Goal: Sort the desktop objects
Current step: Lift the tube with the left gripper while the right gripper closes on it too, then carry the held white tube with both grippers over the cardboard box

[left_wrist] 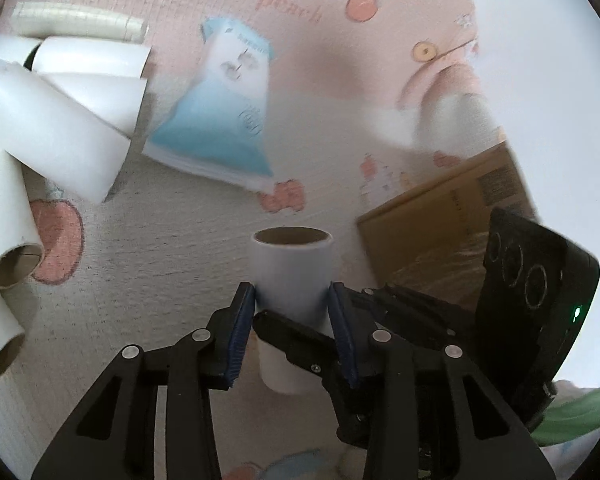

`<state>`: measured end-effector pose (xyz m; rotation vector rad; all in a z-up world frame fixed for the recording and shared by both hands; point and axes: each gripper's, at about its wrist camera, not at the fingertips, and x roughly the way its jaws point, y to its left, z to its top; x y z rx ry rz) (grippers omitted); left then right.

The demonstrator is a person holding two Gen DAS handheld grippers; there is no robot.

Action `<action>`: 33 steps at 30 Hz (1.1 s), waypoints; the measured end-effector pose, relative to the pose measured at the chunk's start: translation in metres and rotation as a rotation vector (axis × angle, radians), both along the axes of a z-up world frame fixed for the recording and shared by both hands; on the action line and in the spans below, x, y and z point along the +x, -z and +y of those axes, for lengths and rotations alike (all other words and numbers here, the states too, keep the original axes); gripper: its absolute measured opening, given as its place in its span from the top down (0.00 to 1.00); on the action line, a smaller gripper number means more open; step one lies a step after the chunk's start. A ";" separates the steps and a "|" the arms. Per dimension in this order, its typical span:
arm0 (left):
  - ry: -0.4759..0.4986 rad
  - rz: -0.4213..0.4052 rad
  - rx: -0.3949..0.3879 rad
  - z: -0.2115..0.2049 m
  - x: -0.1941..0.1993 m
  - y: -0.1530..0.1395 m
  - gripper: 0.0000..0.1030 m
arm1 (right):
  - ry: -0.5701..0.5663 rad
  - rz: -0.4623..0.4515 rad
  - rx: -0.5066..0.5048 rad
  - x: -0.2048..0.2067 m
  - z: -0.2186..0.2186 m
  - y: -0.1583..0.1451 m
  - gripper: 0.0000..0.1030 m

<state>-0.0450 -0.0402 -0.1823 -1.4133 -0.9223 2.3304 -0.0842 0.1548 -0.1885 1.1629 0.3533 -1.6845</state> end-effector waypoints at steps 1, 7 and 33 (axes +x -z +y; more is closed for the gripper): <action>0.000 0.014 0.004 0.000 0.002 -0.006 0.60 | -0.007 0.031 -0.007 0.004 0.001 -0.006 0.61; 0.007 0.094 -0.024 0.005 0.011 -0.040 0.59 | -0.043 0.229 -0.046 0.025 0.007 -0.041 0.61; 0.147 0.339 -0.139 0.071 -0.004 -0.155 0.56 | 0.088 0.599 -0.133 0.029 0.054 -0.144 0.61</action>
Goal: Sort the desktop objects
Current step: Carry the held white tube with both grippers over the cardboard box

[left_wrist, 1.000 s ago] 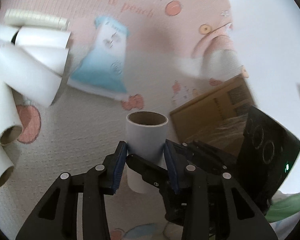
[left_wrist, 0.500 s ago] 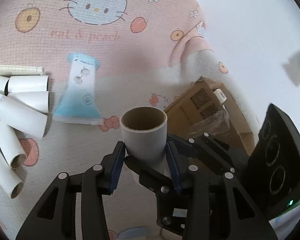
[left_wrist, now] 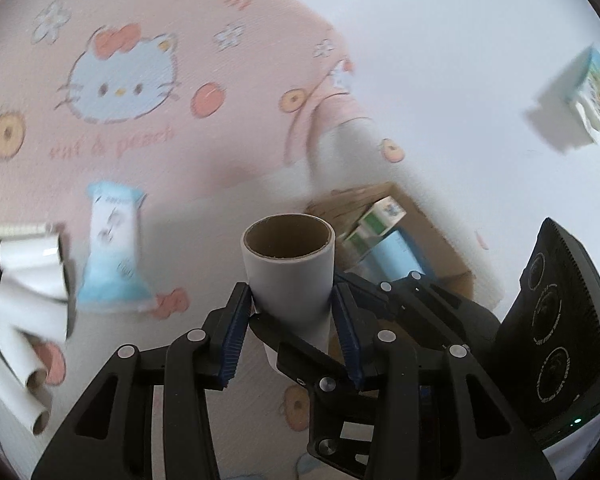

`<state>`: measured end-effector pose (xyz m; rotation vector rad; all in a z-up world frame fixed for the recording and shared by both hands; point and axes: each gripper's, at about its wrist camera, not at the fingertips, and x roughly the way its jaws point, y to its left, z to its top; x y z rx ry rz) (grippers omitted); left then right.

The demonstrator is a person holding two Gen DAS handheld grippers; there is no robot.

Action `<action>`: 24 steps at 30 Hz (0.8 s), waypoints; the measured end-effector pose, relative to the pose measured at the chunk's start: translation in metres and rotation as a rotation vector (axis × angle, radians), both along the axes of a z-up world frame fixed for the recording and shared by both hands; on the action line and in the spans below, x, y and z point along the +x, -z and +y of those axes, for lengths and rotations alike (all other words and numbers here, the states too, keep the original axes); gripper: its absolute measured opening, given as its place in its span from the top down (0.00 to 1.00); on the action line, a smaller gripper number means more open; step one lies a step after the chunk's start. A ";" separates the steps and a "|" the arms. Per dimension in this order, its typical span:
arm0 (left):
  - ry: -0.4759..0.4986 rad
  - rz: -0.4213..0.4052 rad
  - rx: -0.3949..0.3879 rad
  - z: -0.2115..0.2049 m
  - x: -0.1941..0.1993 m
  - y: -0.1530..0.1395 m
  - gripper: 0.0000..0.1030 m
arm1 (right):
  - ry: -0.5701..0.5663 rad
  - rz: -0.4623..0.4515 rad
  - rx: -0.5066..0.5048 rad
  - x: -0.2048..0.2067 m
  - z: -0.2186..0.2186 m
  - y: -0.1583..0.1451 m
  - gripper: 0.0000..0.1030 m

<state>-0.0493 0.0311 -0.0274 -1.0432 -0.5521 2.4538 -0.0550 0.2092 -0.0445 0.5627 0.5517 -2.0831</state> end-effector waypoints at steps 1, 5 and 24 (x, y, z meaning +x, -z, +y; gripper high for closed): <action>0.009 0.011 0.002 0.002 -0.002 -0.005 0.56 | 0.009 0.004 -0.006 -0.001 0.003 -0.004 0.61; 0.065 0.018 -0.005 0.017 -0.013 -0.019 0.56 | 0.049 -0.024 -0.037 -0.015 0.018 -0.019 0.60; 0.267 0.005 -0.100 0.116 -0.076 -0.062 0.56 | 0.200 -0.187 -0.061 -0.087 0.096 -0.049 0.58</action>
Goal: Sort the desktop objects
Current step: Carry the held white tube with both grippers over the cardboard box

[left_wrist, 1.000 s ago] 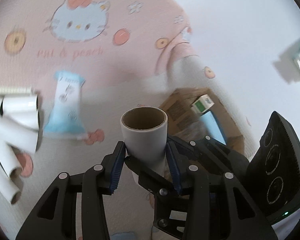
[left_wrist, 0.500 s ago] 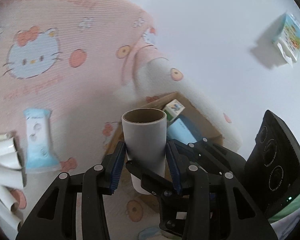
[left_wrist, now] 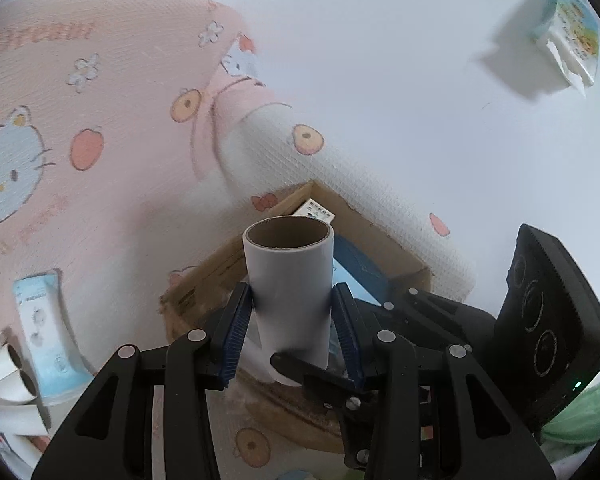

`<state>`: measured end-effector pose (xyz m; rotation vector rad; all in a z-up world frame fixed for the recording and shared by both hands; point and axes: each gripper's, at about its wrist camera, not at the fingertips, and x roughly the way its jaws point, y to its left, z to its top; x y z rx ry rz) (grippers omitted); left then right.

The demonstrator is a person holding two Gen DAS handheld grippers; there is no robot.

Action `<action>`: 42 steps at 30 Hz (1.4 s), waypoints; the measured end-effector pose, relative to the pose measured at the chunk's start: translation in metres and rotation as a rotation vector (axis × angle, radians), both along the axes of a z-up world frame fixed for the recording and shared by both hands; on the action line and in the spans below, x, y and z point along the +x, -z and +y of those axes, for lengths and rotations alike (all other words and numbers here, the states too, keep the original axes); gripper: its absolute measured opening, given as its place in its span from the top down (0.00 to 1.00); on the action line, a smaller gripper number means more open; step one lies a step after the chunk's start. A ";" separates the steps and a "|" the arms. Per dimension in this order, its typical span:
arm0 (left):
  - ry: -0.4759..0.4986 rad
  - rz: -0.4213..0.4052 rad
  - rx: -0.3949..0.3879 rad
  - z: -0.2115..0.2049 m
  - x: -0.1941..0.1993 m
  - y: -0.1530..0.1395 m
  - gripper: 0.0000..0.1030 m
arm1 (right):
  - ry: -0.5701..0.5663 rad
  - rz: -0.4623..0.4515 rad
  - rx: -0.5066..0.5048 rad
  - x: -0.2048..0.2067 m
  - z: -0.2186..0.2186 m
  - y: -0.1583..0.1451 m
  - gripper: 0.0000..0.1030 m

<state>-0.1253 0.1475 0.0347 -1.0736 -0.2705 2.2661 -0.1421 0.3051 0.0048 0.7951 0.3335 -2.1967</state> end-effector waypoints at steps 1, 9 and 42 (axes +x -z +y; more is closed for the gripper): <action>0.007 -0.015 0.005 0.004 -0.004 0.000 0.56 | 0.002 -0.011 0.003 -0.003 0.003 0.002 0.58; 0.009 -0.105 -0.007 0.027 -0.030 0.010 0.56 | 0.007 -0.107 0.037 -0.032 0.017 0.016 0.58; -0.084 -0.551 0.027 0.067 -0.077 0.098 0.55 | 0.113 -0.436 0.208 -0.085 0.045 0.074 0.61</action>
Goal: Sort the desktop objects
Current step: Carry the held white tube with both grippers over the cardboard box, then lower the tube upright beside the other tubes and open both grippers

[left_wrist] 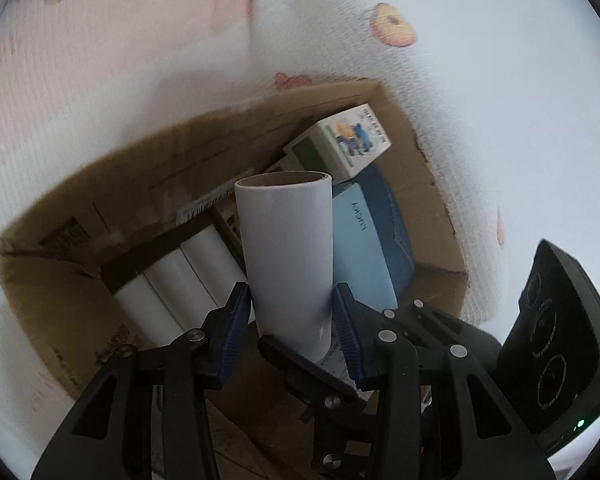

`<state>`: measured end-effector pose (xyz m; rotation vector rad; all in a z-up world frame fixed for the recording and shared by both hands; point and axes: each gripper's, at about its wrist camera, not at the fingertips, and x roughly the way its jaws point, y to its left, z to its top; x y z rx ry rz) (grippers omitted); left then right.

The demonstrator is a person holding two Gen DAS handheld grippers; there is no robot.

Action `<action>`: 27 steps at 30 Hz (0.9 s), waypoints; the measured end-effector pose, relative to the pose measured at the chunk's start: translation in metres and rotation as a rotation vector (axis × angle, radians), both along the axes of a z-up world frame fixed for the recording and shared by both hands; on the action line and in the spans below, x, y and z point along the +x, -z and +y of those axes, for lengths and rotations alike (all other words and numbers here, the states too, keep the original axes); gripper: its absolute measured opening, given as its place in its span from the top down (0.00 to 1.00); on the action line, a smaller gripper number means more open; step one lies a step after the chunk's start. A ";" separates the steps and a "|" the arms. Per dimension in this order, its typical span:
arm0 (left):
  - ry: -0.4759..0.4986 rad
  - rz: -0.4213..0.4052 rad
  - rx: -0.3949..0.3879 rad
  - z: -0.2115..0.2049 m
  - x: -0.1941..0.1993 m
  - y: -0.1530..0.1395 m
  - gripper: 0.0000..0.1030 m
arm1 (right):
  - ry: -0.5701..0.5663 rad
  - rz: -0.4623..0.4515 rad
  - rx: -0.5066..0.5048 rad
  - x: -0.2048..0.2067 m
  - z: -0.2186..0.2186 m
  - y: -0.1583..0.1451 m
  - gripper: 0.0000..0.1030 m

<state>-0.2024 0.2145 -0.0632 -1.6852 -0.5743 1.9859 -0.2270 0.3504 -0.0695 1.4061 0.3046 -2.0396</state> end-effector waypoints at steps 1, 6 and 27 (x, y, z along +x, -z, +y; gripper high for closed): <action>-0.007 -0.012 0.003 0.001 -0.001 0.002 0.55 | 0.016 -0.007 0.020 -0.001 0.000 0.002 0.61; -0.039 -0.089 -0.029 0.009 -0.006 0.012 0.55 | 0.039 -0.038 0.050 -0.002 0.005 0.008 0.61; -0.196 -0.276 -0.060 0.026 -0.019 0.062 0.56 | 0.099 0.000 0.110 0.003 0.051 0.009 0.77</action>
